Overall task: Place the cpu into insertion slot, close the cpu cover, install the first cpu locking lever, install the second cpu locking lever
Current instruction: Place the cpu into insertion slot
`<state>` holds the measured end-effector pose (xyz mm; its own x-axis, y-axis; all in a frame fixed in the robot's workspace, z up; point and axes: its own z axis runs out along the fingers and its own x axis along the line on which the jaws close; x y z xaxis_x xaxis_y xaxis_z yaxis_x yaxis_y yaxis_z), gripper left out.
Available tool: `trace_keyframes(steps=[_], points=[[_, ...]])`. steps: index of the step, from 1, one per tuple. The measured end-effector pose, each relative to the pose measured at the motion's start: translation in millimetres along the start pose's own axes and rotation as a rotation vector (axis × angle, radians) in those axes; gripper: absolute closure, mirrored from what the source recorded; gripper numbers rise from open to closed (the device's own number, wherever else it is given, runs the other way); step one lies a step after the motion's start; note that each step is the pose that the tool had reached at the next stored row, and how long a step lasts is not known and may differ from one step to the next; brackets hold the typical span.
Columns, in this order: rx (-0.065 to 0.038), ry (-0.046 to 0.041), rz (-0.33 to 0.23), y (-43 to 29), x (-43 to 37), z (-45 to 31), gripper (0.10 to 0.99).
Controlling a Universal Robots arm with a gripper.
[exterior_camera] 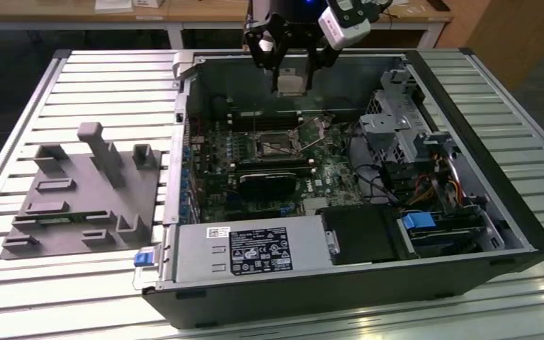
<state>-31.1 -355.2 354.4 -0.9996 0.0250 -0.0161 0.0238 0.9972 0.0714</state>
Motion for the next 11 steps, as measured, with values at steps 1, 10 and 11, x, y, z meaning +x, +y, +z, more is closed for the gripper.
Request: trace_keyframes(steps=[1,10,11], points=[[0.000,-0.0032,0.000,-0.1,0.2,1.3,0.549],[0.000,-0.0093,-0.001,-1.0,2.6,14.2,0.549],[0.000,-0.0093,-0.001,-1.1,2.7,15.8,0.549]])
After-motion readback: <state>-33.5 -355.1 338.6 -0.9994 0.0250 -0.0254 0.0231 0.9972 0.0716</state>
